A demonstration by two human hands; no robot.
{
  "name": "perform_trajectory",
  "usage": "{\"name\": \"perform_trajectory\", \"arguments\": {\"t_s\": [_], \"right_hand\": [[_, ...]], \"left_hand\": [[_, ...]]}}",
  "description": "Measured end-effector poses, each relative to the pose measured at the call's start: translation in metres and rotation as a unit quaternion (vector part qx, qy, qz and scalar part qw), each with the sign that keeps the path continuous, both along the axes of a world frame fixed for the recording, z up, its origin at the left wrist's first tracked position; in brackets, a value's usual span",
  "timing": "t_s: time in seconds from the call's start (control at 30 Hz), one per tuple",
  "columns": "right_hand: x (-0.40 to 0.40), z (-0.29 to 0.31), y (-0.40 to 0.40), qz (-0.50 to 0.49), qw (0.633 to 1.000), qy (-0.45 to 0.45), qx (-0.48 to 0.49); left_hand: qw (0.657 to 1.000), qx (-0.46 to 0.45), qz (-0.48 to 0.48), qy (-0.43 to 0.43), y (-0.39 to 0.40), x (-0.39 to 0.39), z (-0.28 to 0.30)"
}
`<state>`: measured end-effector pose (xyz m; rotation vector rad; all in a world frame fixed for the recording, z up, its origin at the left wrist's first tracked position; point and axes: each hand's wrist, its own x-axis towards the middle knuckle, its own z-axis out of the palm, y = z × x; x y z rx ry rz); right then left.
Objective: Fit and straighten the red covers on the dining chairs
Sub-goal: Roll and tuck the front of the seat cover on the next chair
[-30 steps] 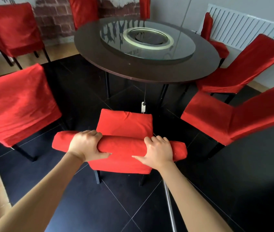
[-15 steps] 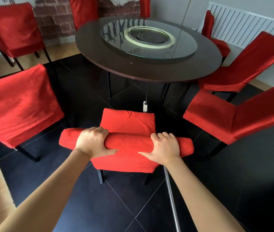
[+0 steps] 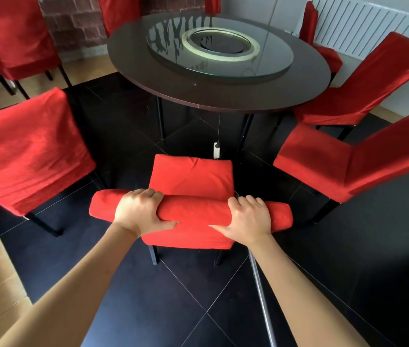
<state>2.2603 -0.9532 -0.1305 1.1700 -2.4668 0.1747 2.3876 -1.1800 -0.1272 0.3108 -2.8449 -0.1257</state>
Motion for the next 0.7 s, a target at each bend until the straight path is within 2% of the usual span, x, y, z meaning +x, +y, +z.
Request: {"name": "perform_trajectory", "arguments": {"t_s": [0.27,0.7], "right_hand": [[0.018,0.000,0.002,-0.026,0.999,0.017,-0.018],[-0.026,-0.001,0.008,0.013,1.000,0.027,0.001]], "left_hand": [[0.999,-0.015,-0.030,0.015,-0.006,0.003,0.001],[0.999,-0.003,-0.018,0.042,0.005,-0.023,-0.001]]}}
